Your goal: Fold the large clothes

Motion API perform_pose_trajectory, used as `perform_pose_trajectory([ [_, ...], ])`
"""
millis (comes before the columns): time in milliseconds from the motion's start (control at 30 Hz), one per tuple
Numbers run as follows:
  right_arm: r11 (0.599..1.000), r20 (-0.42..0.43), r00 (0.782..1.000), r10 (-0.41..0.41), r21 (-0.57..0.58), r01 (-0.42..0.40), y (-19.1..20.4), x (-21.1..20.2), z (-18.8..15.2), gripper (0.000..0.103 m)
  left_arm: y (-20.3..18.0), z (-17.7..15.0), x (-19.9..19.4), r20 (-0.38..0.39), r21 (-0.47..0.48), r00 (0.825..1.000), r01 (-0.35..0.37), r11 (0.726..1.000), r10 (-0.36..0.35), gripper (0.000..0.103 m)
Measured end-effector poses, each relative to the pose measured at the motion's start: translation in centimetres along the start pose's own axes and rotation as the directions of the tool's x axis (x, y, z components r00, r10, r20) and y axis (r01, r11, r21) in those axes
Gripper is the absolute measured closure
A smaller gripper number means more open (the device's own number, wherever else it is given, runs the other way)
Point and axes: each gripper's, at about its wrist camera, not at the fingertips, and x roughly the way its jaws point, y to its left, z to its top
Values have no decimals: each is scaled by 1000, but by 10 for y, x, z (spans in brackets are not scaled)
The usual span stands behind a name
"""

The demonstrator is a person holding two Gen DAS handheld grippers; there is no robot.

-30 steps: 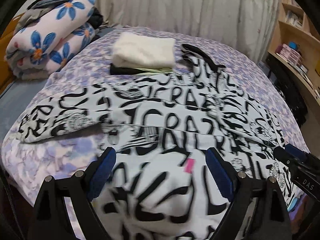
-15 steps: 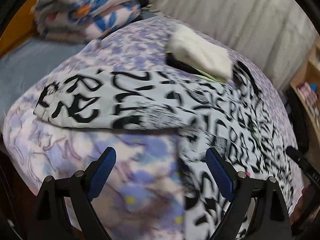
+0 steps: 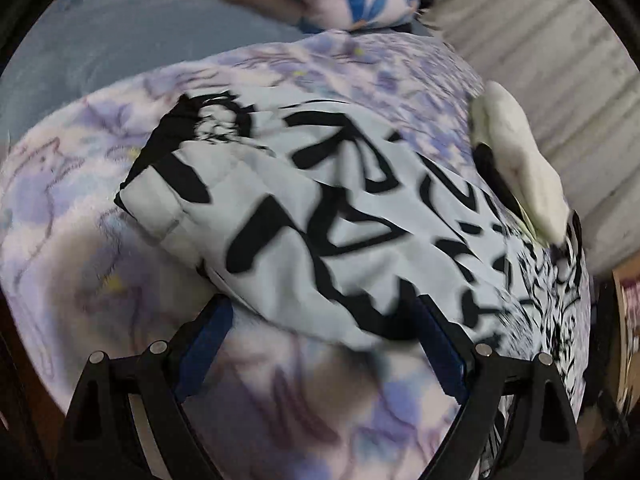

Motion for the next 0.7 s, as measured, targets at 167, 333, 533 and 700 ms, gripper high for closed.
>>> perform_pose_trajectory([
  [167, 1000, -56, 998, 6, -8, -6, 4, 21, -13, 26, -7, 7, 12, 88, 37, 992, -89, 995, 86, 23],
  [333, 1000, -112, 994, 12, 25, -9, -13, 34, -30, 26, -35, 4, 14, 178, 162, 957, -259, 952, 230, 95],
  [533, 995, -136, 991, 11, 104, 3, -49, 31, -49, 26, -95, 8, -26, 330, 264, 922, -295, 918, 201, 98],
  [700, 981, -108, 994, 28, 194, -7, -85, 14, -60, 26, -188, -1, -74, 419, 418, 907, -229, 879, 37, 98],
])
